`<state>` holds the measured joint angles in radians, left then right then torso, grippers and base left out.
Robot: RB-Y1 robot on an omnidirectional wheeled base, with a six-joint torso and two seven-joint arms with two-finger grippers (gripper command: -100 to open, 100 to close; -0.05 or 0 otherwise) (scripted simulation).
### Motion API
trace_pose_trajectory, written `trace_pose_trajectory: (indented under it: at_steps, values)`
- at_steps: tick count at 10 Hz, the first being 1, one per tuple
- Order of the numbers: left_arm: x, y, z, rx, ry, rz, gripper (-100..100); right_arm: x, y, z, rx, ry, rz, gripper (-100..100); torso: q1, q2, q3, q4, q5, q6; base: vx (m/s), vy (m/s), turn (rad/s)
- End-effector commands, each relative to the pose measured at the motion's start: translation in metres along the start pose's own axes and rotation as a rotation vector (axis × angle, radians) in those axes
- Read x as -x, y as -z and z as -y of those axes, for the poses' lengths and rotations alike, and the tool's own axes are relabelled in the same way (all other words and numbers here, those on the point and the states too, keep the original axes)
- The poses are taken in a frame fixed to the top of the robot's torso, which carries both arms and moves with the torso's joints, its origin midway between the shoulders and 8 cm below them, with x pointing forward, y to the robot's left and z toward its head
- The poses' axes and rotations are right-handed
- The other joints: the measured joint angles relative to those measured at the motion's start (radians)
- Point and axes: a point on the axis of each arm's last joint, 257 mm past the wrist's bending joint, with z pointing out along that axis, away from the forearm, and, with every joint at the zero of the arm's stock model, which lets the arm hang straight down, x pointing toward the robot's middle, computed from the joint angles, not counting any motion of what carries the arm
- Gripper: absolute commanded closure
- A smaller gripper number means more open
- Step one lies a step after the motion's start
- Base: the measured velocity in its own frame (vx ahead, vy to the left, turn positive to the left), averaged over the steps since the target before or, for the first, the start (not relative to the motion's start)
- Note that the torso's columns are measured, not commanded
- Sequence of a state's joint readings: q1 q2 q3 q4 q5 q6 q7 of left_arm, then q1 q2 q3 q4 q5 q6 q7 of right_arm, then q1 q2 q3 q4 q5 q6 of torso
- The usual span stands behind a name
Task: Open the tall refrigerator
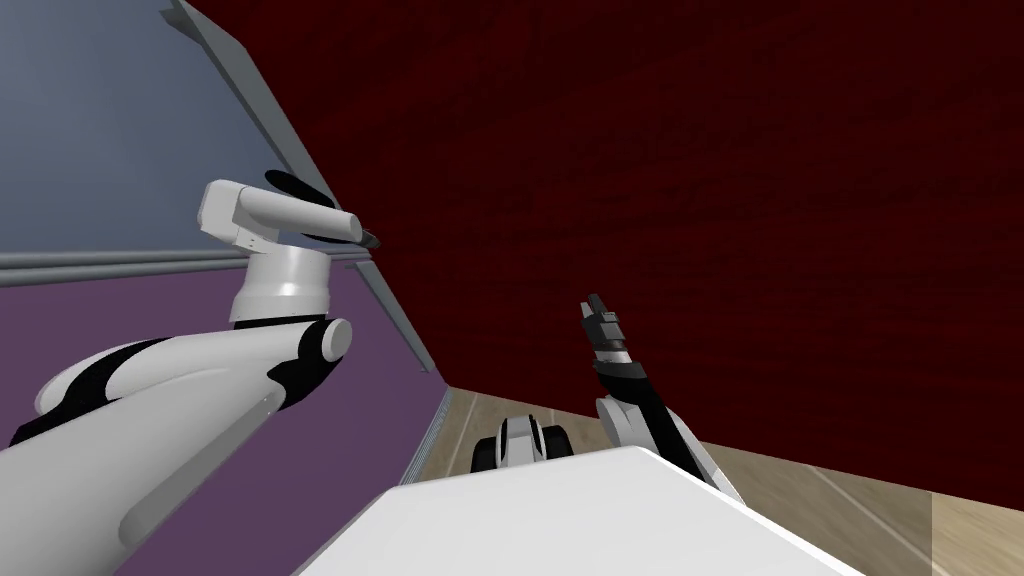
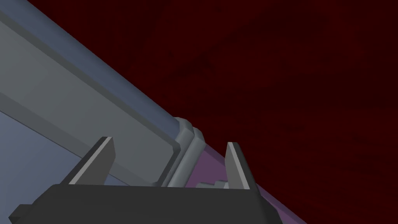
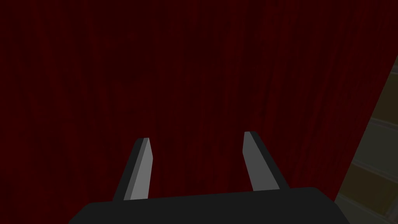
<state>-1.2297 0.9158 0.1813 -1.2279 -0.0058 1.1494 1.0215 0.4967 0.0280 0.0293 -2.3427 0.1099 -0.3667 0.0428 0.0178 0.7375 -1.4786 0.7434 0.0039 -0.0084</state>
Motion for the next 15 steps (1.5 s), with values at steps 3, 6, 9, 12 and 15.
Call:
trace_pose_trajectory:
  at_steps: [3,6,9,12,15]
  values:
    - [0.0,0.008,0.021,-0.005,0.025,0.037,-100,0.0,0.0,0.0,0.0,0.0,0.0,0,-0.002,0.001,0.001,-0.001,0.0,0.001,0.031,-0.026,-0.067]
    - [-0.006,0.005,0.006,0.026,0.031,0.015,100,0.0,0.0,0.0,0.0,0.0,0.0,0,-0.011,-0.003,-0.001,-0.007,-0.001,0.008,-0.016,-0.02,-0.03]
    - [-0.027,0.011,-0.01,0.065,0.03,-0.028,100,0.0,0.0,0.0,0.0,0.0,0.0,0,-0.021,0.008,0.008,-0.002,-0.005,0.008,-0.214,-0.062,-0.073]
    - [-0.058,0.022,-0.032,0.122,0.027,-0.094,100,0.0,0.0,0.0,0.0,0.0,0.0,0,-0.02,0.003,0.004,-0.005,-0.004,0.009,-0.308,-0.086,-0.102]
    - [-0.089,0.036,-0.054,0.178,0.022,-0.162,100,0.0,0.0,0.0,0.0,0.0,0.0,0,-0.018,-0.003,0.0,-0.007,-0.004,0.009,-0.279,-0.092,-0.105]
